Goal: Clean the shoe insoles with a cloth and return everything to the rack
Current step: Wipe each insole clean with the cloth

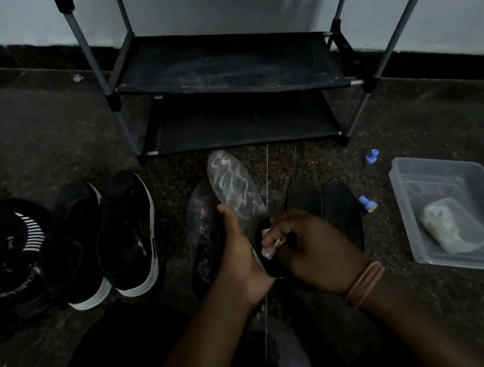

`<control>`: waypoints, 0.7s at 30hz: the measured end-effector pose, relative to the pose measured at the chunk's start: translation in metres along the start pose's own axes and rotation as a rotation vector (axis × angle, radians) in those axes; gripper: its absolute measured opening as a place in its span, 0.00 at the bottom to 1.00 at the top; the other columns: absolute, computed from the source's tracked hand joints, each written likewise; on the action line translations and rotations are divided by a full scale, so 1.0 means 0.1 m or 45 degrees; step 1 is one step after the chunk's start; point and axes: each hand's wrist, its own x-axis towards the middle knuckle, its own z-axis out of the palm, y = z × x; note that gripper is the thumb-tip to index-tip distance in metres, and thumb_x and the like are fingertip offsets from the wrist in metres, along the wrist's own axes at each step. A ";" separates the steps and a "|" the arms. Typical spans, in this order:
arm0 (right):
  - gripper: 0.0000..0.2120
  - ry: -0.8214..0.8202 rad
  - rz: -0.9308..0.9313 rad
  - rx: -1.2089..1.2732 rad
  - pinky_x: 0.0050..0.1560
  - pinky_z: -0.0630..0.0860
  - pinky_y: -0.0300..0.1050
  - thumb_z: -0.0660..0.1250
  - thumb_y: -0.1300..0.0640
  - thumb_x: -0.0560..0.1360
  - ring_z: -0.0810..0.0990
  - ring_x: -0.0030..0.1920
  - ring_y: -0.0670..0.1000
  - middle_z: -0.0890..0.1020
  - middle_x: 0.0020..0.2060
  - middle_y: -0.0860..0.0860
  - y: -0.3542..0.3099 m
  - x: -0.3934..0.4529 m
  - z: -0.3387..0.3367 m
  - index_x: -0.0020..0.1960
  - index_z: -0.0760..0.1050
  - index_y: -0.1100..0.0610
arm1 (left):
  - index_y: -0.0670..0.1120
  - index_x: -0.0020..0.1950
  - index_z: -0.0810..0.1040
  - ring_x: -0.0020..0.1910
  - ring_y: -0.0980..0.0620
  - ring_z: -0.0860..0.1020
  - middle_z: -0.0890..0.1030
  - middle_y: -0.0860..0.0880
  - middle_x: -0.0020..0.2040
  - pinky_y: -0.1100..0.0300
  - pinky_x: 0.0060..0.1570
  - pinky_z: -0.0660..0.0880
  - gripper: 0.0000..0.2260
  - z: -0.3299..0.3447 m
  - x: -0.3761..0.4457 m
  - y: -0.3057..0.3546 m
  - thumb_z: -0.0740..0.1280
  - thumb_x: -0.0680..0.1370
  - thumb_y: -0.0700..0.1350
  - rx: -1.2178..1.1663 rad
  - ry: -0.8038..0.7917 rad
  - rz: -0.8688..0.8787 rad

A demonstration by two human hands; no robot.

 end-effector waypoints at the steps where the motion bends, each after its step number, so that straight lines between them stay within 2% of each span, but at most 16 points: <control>1: 0.06 -0.009 0.028 0.048 0.56 0.76 0.36 0.72 0.59 0.72 0.80 0.50 0.38 0.81 0.47 0.45 -0.01 0.00 0.00 0.45 0.84 0.49 | 0.41 0.61 0.83 0.60 0.38 0.81 0.80 0.36 0.64 0.42 0.62 0.74 0.46 -0.03 0.03 -0.02 0.51 0.72 0.78 0.008 0.021 -0.017; 3: 0.03 0.052 0.079 0.208 0.53 0.78 0.40 0.74 0.54 0.72 0.82 0.48 0.40 0.84 0.45 0.45 -0.04 0.01 -0.05 0.45 0.84 0.51 | 0.41 0.66 0.80 0.63 0.37 0.80 0.80 0.36 0.65 0.41 0.64 0.73 0.48 -0.07 0.07 -0.04 0.51 0.69 0.80 -0.005 0.062 -0.037; 5: 0.01 0.193 0.144 0.364 0.54 0.80 0.47 0.74 0.58 0.73 0.84 0.47 0.43 0.86 0.42 0.47 -0.03 0.04 -0.13 0.44 0.85 0.53 | 0.42 0.66 0.81 0.65 0.38 0.78 0.79 0.36 0.66 0.41 0.68 0.70 0.47 -0.07 0.07 -0.04 0.52 0.71 0.79 -0.007 0.047 -0.007; 7: 0.05 0.294 0.176 0.442 0.56 0.80 0.54 0.74 0.64 0.72 0.85 0.47 0.49 0.87 0.42 0.49 0.04 0.08 -0.18 0.45 0.84 0.56 | 0.40 0.73 0.74 0.71 0.39 0.73 0.74 0.36 0.71 0.42 0.74 0.64 0.45 -0.06 0.07 -0.03 0.54 0.74 0.77 0.019 -0.015 0.020; 8: 0.08 0.278 0.164 0.457 0.57 0.80 0.56 0.75 0.65 0.71 0.85 0.48 0.50 0.87 0.44 0.50 0.06 0.09 -0.17 0.48 0.83 0.56 | 0.39 0.75 0.70 0.72 0.38 0.71 0.71 0.36 0.73 0.43 0.75 0.63 0.44 -0.06 0.07 -0.02 0.54 0.76 0.75 0.019 -0.051 0.012; 10: 0.13 0.121 0.073 0.316 0.58 0.80 0.54 0.76 0.63 0.70 0.84 0.51 0.48 0.86 0.48 0.48 0.07 0.05 -0.08 0.52 0.82 0.52 | 0.38 0.76 0.68 0.72 0.39 0.71 0.70 0.36 0.74 0.44 0.73 0.65 0.43 -0.08 0.08 -0.03 0.54 0.77 0.73 0.008 -0.059 -0.008; 12: 0.11 0.047 -0.076 -0.026 0.56 0.79 0.49 0.74 0.60 0.71 0.82 0.51 0.44 0.84 0.48 0.45 0.06 0.00 0.03 0.52 0.82 0.50 | 0.40 0.76 0.69 0.72 0.40 0.72 0.72 0.38 0.74 0.45 0.71 0.67 0.41 -0.09 0.08 -0.05 0.53 0.78 0.72 0.047 -0.023 -0.025; 14: 0.07 0.185 -0.183 -0.208 0.51 0.78 0.48 0.72 0.62 0.72 0.81 0.47 0.47 0.84 0.45 0.48 0.09 0.04 0.00 0.47 0.83 0.52 | 0.42 0.74 0.72 0.71 0.42 0.74 0.75 0.39 0.72 0.46 0.70 0.69 0.37 -0.05 0.05 -0.08 0.52 0.79 0.70 0.091 0.014 -0.008; 16: 0.06 0.427 -0.148 -0.345 0.47 0.77 0.49 0.71 0.62 0.72 0.81 0.44 0.52 0.84 0.42 0.51 0.18 0.08 -0.09 0.45 0.83 0.54 | 0.45 0.71 0.76 0.68 0.44 0.76 0.77 0.41 0.70 0.48 0.68 0.70 0.32 -0.01 0.03 -0.12 0.51 0.81 0.67 0.150 0.048 -0.008; 18: 0.07 0.513 -0.100 -0.489 0.48 0.76 0.50 0.69 0.60 0.71 0.80 0.44 0.55 0.84 0.42 0.52 0.22 0.09 -0.12 0.47 0.84 0.53 | 0.48 0.66 0.81 0.66 0.45 0.79 0.80 0.42 0.67 0.49 0.66 0.72 0.31 0.03 0.01 -0.16 0.51 0.81 0.67 0.220 0.050 -0.022; 21: 0.11 0.220 -0.173 -0.442 0.50 0.76 0.46 0.66 0.60 0.71 0.80 0.47 0.52 0.84 0.45 0.50 0.03 0.00 0.06 0.49 0.84 0.52 | 0.45 0.62 0.84 0.58 0.44 0.83 0.83 0.40 0.61 0.49 0.57 0.77 0.33 0.02 -0.01 -0.14 0.51 0.81 0.67 0.180 0.026 -0.027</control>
